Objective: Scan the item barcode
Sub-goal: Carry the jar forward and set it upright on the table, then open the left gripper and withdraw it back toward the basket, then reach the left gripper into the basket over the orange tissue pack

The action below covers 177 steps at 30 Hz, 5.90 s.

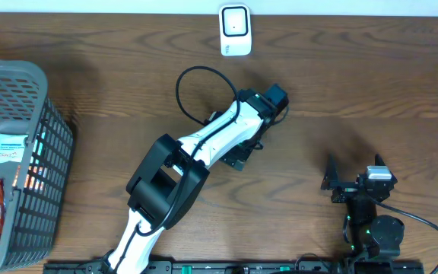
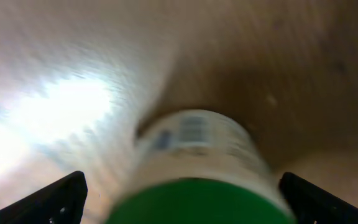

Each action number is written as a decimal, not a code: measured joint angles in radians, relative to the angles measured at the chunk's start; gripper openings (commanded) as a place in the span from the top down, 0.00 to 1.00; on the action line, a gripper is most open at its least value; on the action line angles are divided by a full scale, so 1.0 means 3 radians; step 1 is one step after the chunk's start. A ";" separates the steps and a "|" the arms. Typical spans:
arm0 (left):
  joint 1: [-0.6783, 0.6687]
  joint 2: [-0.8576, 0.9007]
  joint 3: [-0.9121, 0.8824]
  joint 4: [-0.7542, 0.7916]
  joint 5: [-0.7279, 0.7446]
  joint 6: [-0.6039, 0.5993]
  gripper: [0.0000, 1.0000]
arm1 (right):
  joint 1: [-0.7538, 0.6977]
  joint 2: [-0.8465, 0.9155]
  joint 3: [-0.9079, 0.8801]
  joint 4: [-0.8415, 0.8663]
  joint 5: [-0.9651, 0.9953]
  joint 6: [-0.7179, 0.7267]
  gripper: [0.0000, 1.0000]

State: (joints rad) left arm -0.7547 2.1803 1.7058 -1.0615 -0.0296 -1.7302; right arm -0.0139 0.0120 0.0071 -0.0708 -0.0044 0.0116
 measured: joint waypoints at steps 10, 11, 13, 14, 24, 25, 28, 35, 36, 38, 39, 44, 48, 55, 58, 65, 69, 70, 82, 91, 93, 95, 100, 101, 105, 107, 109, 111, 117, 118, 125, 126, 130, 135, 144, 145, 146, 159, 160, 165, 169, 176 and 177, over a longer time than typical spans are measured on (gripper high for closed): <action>0.0000 -0.0983 0.0000 -0.0413 -0.0487 0.0225 0.02 | -0.0001 0.0000 0.0000 0.0000 0.0000 0.0000 0.01; 0.0000 -0.1116 0.0000 -0.0415 -0.0547 0.0278 0.02 | 0.0000 0.0000 0.0000 0.0000 0.0000 0.0000 0.01; 0.0000 -0.1358 0.0000 -0.0416 -0.0678 0.0393 0.02 | -0.0001 0.0000 0.0000 0.0000 0.0000 0.0000 0.01; 0.0000 -0.1451 0.0000 -0.0416 -0.0741 0.0456 0.02 | -0.0001 0.0000 0.0000 0.0000 0.0000 0.0000 0.01; 0.0001 -0.2411 0.0000 -0.0422 -0.1658 0.1503 0.02 | -0.0001 0.0000 0.0000 0.0000 0.0000 0.0000 0.01; 0.0001 -0.2480 0.0000 -0.0425 -0.1754 0.1591 0.02 | -0.0001 0.0000 0.0000 0.0000 0.0000 0.0000 0.01; 0.0004 -0.2707 0.0000 -0.0430 -0.2127 0.1884 0.02 | -0.0001 0.0000 0.0000 0.0000 0.0000 0.0000 0.01; 0.0206 -0.3124 0.0000 -0.0429 -0.3034 0.2524 0.01 | -0.0001 0.0000 0.0000 0.0000 0.0000 0.0000 0.01; 0.0309 -0.3185 0.0000 -0.0427 -0.3151 0.2623 0.02 | -0.0001 0.0000 0.0000 0.0000 0.0000 0.0000 0.01; 0.0467 -0.3267 0.0000 -0.0399 -0.3253 0.2756 0.02 | -0.0001 0.0000 0.0000 0.0000 0.0000 0.0000 0.01; 0.0556 -0.3310 0.0000 -0.0367 -0.3291 0.2857 0.02 | 0.0000 0.0000 0.0000 0.0000 0.0001 0.0000 0.01; 0.0931 -0.3441 0.0000 0.0020 -0.3250 0.3642 0.02 | 0.0000 0.0000 0.0000 0.0000 0.0000 0.0000 0.01; 0.1174 -0.3459 0.0000 0.0291 -0.2681 0.4506 0.02 | -0.0001 0.0000 0.0000 0.0000 0.0000 0.0000 0.01; 0.1570 -0.3456 0.0000 0.0329 -0.1377 0.5380 0.02 | -0.0001 0.0000 0.0000 0.0000 0.0000 0.0000 0.01; 0.1720 -0.3456 0.0000 0.0284 -0.1100 0.5535 0.02 | 0.0000 0.0000 0.0000 0.0000 0.0000 0.0000 0.01; 0.2125 -0.3456 0.0000 0.0070 -0.0870 0.5662 0.02 | 0.0000 0.0000 0.0000 0.0000 0.0000 0.0000 0.01; 0.2233 -0.3456 0.0000 0.0056 -0.0785 0.5684 0.02 | 0.0000 0.0000 0.0000 0.0000 0.0001 0.0000 0.01; 0.2243 -0.3456 0.0000 0.0053 -0.0776 0.5684 0.02 | 0.0000 0.0000 0.0000 0.0000 0.0000 0.0000 0.01; 0.2255 -0.3456 0.0000 0.0023 -0.0704 0.5684 0.02 | 0.0000 0.0000 0.0000 0.0000 0.0000 0.0000 0.01; 0.2255 -0.3456 0.0000 0.0009 -0.0704 0.5684 0.02 | 0.0000 0.0000 0.0000 0.0000 0.0000 0.0000 0.01; 0.2255 -0.3456 0.0000 0.0009 -0.0704 0.5684 0.02 | -0.0001 0.0000 0.0000 0.0000 0.0000 0.0000 0.01; 0.2255 -0.3456 0.0000 0.0009 -0.0704 0.5684 0.02 | 0.0000 0.0000 0.0000 0.0000 0.0000 0.0000 0.01; 0.2255 -0.3456 0.0000 -0.0014 -0.0704 0.5684 0.02 | 0.0000 0.0000 0.0000 0.0000 0.0000 0.0000 0.01; 0.2255 -0.3456 0.0000 -0.0020 -0.0704 0.5684 0.02 | 0.0000 0.0000 0.0000 0.0000 0.0000 0.0000 0.01; 0.2255 -0.3457 0.0000 -0.0020 -0.0704 0.5684 0.02 | -0.0001 0.0000 0.0000 0.0000 0.0000 0.0000 0.01; 0.2255 -0.3460 0.0000 -0.0019 -0.0704 0.5684 0.02 | -0.0001 0.0000 0.0000 0.0000 0.0000 0.0000 0.01; 0.2255 -0.3478 0.0000 -0.0020 -0.0704 0.5684 0.02 | -0.0001 0.0000 0.0000 0.0000 0.0000 0.0000 0.01; 0.2265 -0.3525 0.0000 -0.0014 -0.0699 0.5684 0.02 | 0.0000 0.0000 0.0000 0.0000 0.0000 0.0000 0.01; 0.2639 -0.3796 0.0000 0.0022 -0.0796 0.5642 0.02 | -0.0001 0.0000 0.0000 0.0000 0.0000 0.0000 0.01; 0.2697 -0.3816 0.0000 0.0023 -0.0823 0.5601 0.02 | -0.0001 0.0000 0.0000 0.0000 0.0000 0.0000 0.01; 0.3432 -0.3741 -0.0221 -0.0032 -0.0959 0.5056 0.02 | 0.0000 0.0000 0.0000 0.0000 0.0000 0.0000 0.01; 0.3518 -0.3694 -0.0272 -0.0048 -0.0965 0.4964 0.02 | -0.0001 0.0000 0.0000 0.0000 0.0000 0.0000 0.01; 0.3876 -0.3431 -0.0464 -0.0141 -0.0969 0.4592 0.02 | 0.0000 0.0000 0.0000 0.0000 0.0001 0.0000 0.01; 0.4248 -0.3220 -0.0505 -0.0266 -0.0969 0.4234 0.02 | 0.0000 0.0000 0.0000 0.0000 0.0000 0.0000 0.01; 0.4391 -0.2959 -0.0505 -0.0401 -0.0968 0.3990 0.02 | -0.0001 0.0000 0.0000 0.0000 0.0000 0.0000 0.01; 0.4391 -0.2928 -0.0505 -0.0403 -0.0968 0.3978 0.02 | -0.0001 0.0000 0.0000 0.0000 0.0000 0.0000 0.01; 0.4391 -0.2903 -0.0505 -0.0403 -0.0968 0.3958 0.02 | 0.0000 0.0000 0.0000 0.0000 0.0000 0.0000 0.01; 0.4665 -0.2694 -0.0505 -0.0539 -0.0968 0.3770 0.02 | -0.0001 0.0000 0.0000 0.0000 0.0000 0.0000 0.01; 0.4672 -0.2684 -0.0505 -0.0539 -0.0968 0.3763 0.02 | -0.0001 0.0000 0.0000 0.0000 0.0000 0.0000 0.01; 0.4676 -0.2660 -0.0505 -0.0538 -0.0968 0.3756 0.02 | 0.0000 0.0000 0.0000 0.0000 0.0000 0.0000 0.01; 0.4676 -0.2617 -0.0505 -0.0537 -0.0968 0.3756 0.02 | 0.0000 0.0000 0.0000 0.0000 0.0000 0.0000 0.01; 0.4692 -0.2260 -0.0505 -0.0476 -0.0966 0.3756 0.02 | 0.0000 0.0000 0.0000 0.0000 0.0000 0.0000 0.01; 0.4705 -0.2205 -0.0505 -0.0472 -0.0966 0.3756 0.02 | -0.0001 0.0000 0.0000 0.0000 0.0000 0.0000 0.01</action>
State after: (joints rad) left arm 0.6567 1.5188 1.5543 -1.2030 -0.3195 -0.6033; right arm -0.0143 0.0120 0.0071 -0.0708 -0.0044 0.0116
